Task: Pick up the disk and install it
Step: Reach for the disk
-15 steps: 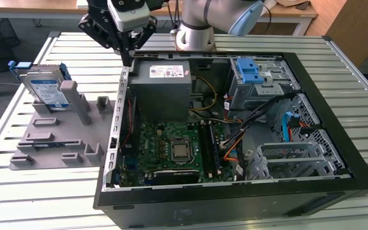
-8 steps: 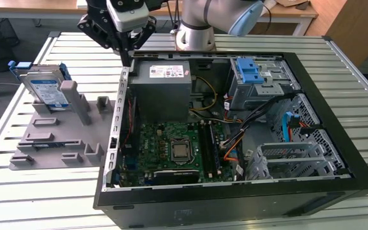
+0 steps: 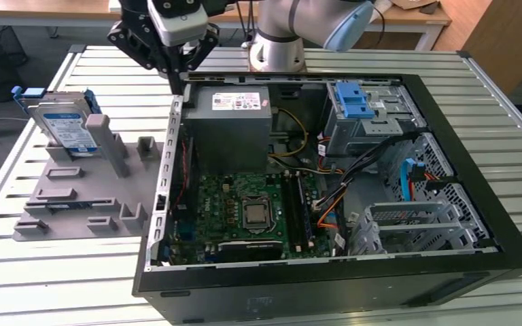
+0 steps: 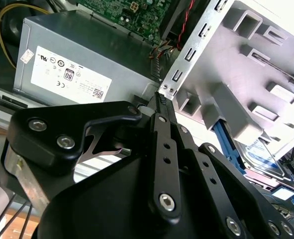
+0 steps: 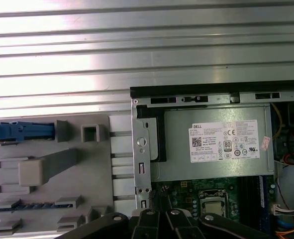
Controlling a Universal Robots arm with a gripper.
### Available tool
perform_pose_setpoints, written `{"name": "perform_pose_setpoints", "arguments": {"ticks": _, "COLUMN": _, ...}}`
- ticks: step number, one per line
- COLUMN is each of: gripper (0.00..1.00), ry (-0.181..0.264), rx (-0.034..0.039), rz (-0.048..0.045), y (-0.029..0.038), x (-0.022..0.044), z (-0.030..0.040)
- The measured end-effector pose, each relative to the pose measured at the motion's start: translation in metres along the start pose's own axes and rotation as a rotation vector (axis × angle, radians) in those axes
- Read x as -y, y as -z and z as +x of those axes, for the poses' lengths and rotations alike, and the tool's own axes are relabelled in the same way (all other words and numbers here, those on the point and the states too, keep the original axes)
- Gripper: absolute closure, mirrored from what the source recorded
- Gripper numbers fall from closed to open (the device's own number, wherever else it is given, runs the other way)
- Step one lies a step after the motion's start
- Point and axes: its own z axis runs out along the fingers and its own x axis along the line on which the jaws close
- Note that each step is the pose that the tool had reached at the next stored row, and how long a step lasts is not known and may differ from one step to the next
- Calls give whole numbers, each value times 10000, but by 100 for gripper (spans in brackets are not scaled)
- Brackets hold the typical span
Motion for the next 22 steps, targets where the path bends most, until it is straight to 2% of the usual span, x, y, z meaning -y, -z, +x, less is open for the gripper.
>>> {"name": "perform_pose_setpoints", "arguments": {"ticks": 22, "gripper": 89, "ry": 0, "rx": 0, "rz": 0, "y": -12, "x": 5, "z": 54}}
